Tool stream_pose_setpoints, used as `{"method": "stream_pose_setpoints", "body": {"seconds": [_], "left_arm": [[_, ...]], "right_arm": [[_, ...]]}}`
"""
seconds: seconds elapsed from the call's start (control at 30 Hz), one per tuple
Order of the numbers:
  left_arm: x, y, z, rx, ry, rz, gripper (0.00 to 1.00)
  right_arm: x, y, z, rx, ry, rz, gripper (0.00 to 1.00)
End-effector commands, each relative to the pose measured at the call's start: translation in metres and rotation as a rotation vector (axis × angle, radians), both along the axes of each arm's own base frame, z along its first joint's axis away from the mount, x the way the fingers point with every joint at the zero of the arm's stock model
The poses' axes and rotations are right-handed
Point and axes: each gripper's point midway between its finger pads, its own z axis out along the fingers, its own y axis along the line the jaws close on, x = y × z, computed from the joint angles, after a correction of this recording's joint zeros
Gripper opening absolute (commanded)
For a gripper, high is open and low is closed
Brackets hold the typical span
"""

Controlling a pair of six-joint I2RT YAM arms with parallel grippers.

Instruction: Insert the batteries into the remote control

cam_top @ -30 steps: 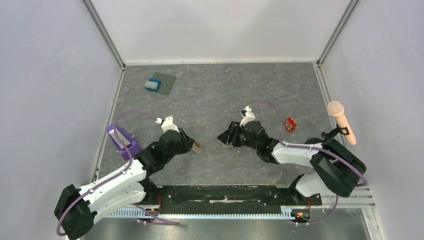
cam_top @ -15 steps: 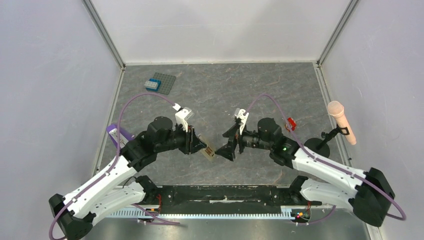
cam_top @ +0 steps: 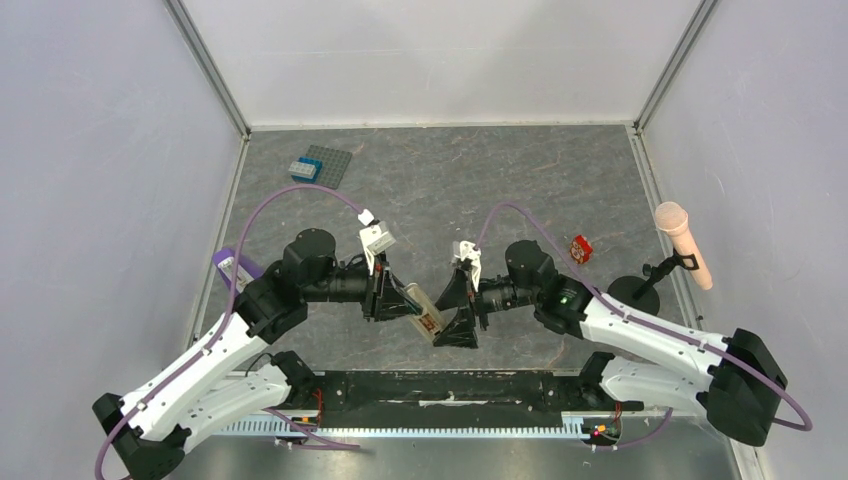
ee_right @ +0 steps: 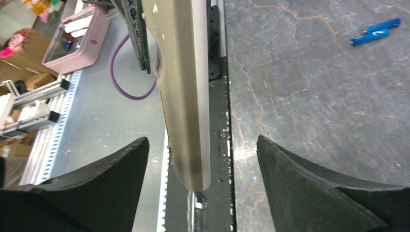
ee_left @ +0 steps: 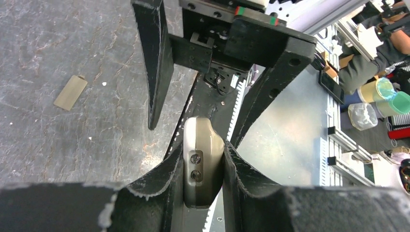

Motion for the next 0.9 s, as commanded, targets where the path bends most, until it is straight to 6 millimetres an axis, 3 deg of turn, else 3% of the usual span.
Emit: {"method": "stream_pose_setpoints", "body": {"seconds": [0.0,0.23,0.3,0.4,0.57,0.7,0.87], "left_arm": [[-0.009,-0.004,0.036,-0.112,-0.113,-0.078,0.02],[-0.005,-0.004,0.041,-0.144,-0.099,-0.035,0.04],[-0.002,-0.005,0.044,-0.161,-0.087,-0.008,0.14],[0.006,-0.006,0.049,-0.2,-0.064,0.06,0.39],[0.036,0.002,0.052,-0.316,0.008,0.304,0.48],[0.037,0.006,0.062,-0.455,0.032,0.338,0.5],[0.036,0.009,0.073,-0.503,0.026,0.347,0.55]], "right_arm": [[-0.006,0.015,0.032,0.081,0.033,0.053,0.8],[-0.007,0.026,0.043,0.152,0.095,0.04,0.37],[-0.003,0.027,0.048,0.179,0.105,0.009,0.27],[0.003,0.029,0.053,0.221,0.134,-0.044,0.15],[0.012,0.031,0.064,0.315,0.209,-0.116,0.13],[0.013,0.033,0.074,0.375,0.262,-0.12,0.13],[0.011,0.041,0.08,0.386,0.309,-0.081,0.14]]}}
